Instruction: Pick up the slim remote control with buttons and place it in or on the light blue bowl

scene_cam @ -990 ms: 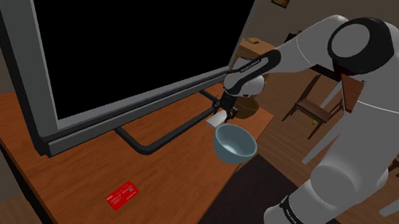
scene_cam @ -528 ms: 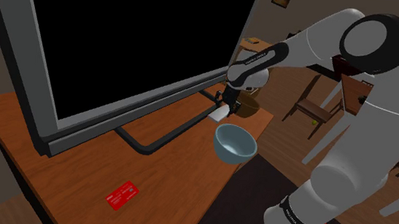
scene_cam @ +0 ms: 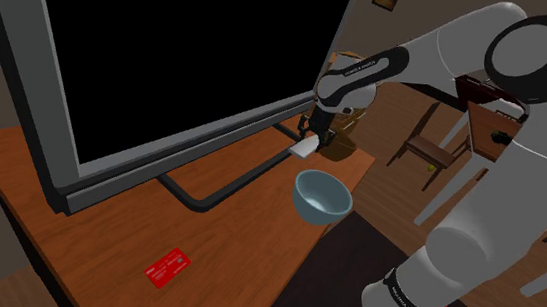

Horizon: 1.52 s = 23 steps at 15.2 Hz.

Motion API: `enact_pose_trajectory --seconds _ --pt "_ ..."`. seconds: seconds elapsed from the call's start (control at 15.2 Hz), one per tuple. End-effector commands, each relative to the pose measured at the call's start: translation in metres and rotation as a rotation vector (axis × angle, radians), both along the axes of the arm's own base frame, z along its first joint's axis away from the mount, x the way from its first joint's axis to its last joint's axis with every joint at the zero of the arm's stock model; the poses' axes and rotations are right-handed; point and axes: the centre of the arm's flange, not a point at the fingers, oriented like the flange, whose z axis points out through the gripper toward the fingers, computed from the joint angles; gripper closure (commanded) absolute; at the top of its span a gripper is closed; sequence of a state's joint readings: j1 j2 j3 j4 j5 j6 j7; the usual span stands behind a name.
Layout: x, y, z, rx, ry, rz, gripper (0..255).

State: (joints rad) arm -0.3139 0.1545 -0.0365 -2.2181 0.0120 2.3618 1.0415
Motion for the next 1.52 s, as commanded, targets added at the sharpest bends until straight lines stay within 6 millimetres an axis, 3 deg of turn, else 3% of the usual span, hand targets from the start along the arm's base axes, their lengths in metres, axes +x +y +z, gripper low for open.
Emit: enact_pose_trajectory --seconds 0.0,0.79,1.45 --pt "0.000 0.000 0.011 0.000 0.000 -0.001 255" --pt "-0.001 0.000 0.072 0.000 0.000 -0.001 255" --pt "-0.105 0.081 0.073 0.000 0.000 -0.001 255"
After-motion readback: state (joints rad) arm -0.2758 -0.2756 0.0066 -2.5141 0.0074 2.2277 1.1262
